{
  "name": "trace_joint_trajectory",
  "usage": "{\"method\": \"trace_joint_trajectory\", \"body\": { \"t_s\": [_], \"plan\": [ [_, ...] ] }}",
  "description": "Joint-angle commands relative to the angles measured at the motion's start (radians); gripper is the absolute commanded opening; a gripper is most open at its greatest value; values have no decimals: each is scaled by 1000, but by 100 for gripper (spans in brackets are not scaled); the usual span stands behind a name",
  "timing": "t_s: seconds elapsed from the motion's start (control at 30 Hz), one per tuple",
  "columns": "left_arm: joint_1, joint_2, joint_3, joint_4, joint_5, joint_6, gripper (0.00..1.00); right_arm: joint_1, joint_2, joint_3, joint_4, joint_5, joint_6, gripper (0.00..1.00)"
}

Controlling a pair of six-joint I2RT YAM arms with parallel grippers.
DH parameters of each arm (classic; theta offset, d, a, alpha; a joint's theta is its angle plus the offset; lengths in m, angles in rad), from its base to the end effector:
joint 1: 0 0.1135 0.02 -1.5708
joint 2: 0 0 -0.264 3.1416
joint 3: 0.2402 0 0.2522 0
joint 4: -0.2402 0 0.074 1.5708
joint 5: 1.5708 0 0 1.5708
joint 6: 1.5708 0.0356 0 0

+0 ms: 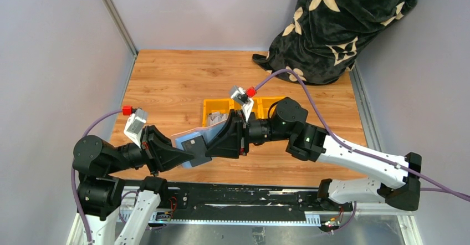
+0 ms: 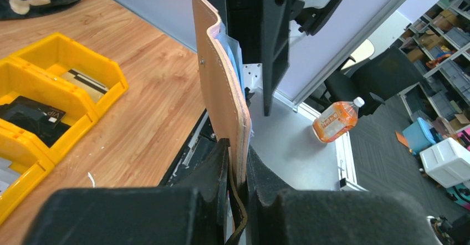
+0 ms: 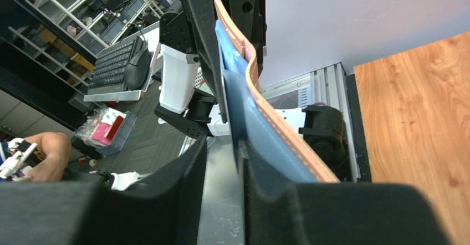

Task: Take the credit cards out of the card holder
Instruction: Remove the credit card from the card holder.

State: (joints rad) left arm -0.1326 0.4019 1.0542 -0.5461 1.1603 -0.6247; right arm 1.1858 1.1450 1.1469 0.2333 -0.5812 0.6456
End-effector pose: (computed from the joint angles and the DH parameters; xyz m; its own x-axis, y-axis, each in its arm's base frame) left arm 0.0185 -0.0354 0.4225 -0.4742 -0.1722 -0.8634 0.8373 0.2149 -0.5027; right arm 0.0783 0.2452 0.4386 -0.5168 0.0637 -0.8537 -0.8315 -0.2745 0.4829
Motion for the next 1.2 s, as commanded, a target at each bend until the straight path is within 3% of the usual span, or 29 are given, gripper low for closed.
{"method": "trace_joint_trajectory", "body": {
  "t_s": [0.0, 0.17, 0.43, 0.63, 0.77, 0.93, 1.03, 1.17],
  "plan": [
    [-2, 0, 5, 23, 23, -19, 4, -19, 24, -8, 118, -54, 55, 25],
    [-2, 4, -18, 39, 38, -37, 14, -32, 52, -16, 142, -61, 88, 0],
    [-2, 2, -34, 139, 101, -137, 18, -81, -5, -127, 267, -74, 164, 0],
    [-2, 1, -34, 166, 94, -165, 4, -82, -29, -174, 350, -107, 197, 0],
    [-2, 5, -38, 166, 82, -165, 0, -81, -40, -193, 386, -112, 213, 18],
    [-2, 3, -42, 163, 73, -164, 0, -80, -32, -184, 432, -121, 242, 23],
    [-2, 2, -43, 162, 68, -164, 0, -80, -20, -167, 458, -136, 258, 19],
    [-2, 4, -35, 161, 67, -165, 0, -78, -25, -171, 469, -140, 263, 1]
  ]
}}
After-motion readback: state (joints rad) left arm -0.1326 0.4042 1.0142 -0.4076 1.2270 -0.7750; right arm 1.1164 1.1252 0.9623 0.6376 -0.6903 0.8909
